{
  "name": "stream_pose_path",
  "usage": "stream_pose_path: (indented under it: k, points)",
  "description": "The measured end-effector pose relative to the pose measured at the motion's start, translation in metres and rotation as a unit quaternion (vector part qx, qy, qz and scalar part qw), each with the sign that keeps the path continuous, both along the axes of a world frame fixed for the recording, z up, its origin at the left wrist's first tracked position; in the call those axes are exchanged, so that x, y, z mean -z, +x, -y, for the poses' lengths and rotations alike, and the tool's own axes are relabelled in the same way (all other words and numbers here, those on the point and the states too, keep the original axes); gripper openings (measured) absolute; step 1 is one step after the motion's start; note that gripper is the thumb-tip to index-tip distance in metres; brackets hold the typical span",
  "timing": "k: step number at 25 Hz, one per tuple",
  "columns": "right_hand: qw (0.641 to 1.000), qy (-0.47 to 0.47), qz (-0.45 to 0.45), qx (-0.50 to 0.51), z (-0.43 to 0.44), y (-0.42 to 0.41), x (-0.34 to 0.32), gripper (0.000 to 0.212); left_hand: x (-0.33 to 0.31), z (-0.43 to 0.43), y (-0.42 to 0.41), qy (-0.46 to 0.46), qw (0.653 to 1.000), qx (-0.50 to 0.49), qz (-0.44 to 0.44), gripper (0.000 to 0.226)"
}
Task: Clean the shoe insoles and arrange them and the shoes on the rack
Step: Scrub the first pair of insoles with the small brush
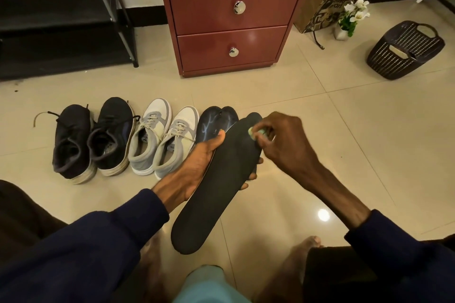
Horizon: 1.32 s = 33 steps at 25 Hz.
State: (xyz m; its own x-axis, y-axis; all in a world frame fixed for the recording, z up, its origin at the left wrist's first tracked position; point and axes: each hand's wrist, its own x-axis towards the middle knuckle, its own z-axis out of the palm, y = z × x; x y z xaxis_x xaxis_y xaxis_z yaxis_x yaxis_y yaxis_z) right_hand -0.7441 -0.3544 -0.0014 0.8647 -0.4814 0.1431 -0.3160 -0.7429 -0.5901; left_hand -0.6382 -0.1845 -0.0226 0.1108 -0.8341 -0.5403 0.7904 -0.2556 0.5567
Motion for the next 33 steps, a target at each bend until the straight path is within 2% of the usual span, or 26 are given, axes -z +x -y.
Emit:
stream_pose_path:
  k: [2,3,6,7,10,12,16,17,20,21,23,26,27,29,31,33]
  points:
    - [0.997,-0.039,0.015,0.061,0.005,-0.001,0.001,0.016,-0.003,0.000,-0.002,-0.006,1.000,0.010,0.001,0.073]
    - [0.998,-0.037,0.006,0.053,-0.002,-0.003,0.002,0.017,-0.004,-0.001,-0.003,-0.002,1.000,0.008,0.006,0.072]
    - [0.994,0.066,-0.050,-0.074,-0.032,-0.007,-0.006,0.010,-0.002,-0.001,-0.003,0.022,0.999,-0.017,0.016,0.067]
    - [0.992,0.073,-0.051,-0.089,-0.031,-0.006,-0.007,0.009,-0.004,-0.001,-0.003,0.020,0.999,-0.023,0.012,0.067]
    - [0.999,-0.029,0.001,0.023,-0.002,-0.001,-0.004,0.012,-0.007,0.002,-0.002,-0.006,1.000,-0.006,-0.003,0.072]
    - [0.997,-0.045,0.009,0.055,-0.002,-0.004,-0.003,0.014,-0.010,0.003,-0.003,0.007,1.000,-0.002,0.009,0.074]
    - [0.992,0.020,-0.043,-0.120,-0.034,-0.008,-0.005,0.011,-0.005,0.001,-0.001,0.030,0.999,-0.033,0.024,0.066]
    - [0.994,0.015,-0.037,-0.106,-0.026,-0.006,-0.004,0.011,-0.004,0.001,0.000,0.017,0.999,-0.030,0.013,0.067]
    - [0.998,-0.056,0.008,0.039,0.005,-0.002,0.000,0.015,-0.006,0.001,0.000,-0.007,1.000,-0.003,-0.001,0.073]
    - [0.996,-0.065,0.018,0.059,0.006,-0.003,0.001,0.016,-0.007,0.001,-0.001,0.000,1.000,0.000,0.002,0.073]
    - [0.999,-0.050,0.008,0.002,-0.015,-0.005,0.002,0.012,-0.005,0.001,-0.001,0.018,1.000,-0.009,0.009,0.070]
    - [0.991,0.035,-0.055,-0.115,-0.035,-0.007,-0.005,0.012,0.002,-0.001,0.001,0.028,0.999,-0.029,0.008,0.067]
    - [0.994,0.030,-0.051,-0.092,-0.026,-0.004,-0.004,0.013,0.001,-0.001,0.001,0.017,1.000,-0.023,0.003,0.068]
    - [1.000,-0.021,-0.012,0.016,-0.002,-0.001,-0.002,0.015,-0.004,0.000,-0.001,0.003,1.000,-0.007,0.003,0.069]
    - [0.996,-0.045,0.009,0.081,0.002,-0.003,-0.001,0.016,-0.007,0.002,-0.003,0.018,1.000,-0.002,0.016,0.069]
    - [1.000,0.004,0.001,0.019,-0.020,-0.004,-0.003,0.012,-0.003,0.002,-0.002,0.021,1.000,-0.004,0.022,0.066]
